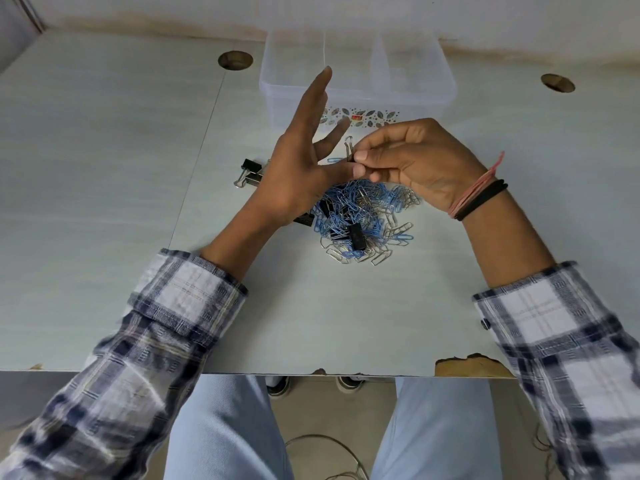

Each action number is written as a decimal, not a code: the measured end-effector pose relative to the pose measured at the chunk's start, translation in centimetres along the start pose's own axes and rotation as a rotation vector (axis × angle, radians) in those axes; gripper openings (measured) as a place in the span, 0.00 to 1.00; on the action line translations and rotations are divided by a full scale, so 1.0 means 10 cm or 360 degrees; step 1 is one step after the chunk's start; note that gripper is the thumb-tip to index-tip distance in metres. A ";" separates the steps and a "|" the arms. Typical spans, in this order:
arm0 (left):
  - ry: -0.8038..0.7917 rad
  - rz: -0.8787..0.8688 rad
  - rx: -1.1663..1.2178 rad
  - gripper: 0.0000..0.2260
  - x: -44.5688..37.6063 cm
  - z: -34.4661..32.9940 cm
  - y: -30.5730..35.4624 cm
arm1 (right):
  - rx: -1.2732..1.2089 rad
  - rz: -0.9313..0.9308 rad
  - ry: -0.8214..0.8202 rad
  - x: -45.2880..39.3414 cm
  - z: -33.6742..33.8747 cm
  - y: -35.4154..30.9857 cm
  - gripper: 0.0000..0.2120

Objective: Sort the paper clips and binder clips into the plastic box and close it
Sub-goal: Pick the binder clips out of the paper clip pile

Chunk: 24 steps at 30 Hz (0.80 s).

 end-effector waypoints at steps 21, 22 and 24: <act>-0.0249 0.0386 -0.1247 0.10 0.14 0.49 -0.11 | 0.0990 0.0051 0.0132 0.29 0.43 -0.21 0.12; -0.0237 0.0375 -0.1285 0.11 0.15 0.49 -0.10 | 0.1049 0.0001 -0.0048 0.35 0.20 -0.22 0.15; -0.0181 0.0339 -0.1316 0.12 0.17 0.51 -0.06 | 0.1256 -0.0071 -0.0292 0.45 -0.17 -0.18 0.19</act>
Point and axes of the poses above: each hand's wrist, its own x-axis away from the middle knuckle, its own z-axis out of the back of the hand, y = z × x, the point moved 10 cm from there along -x, towards the middle knuckle, and after that the axes turned 8 degrees about z, right-handed, at the moved point
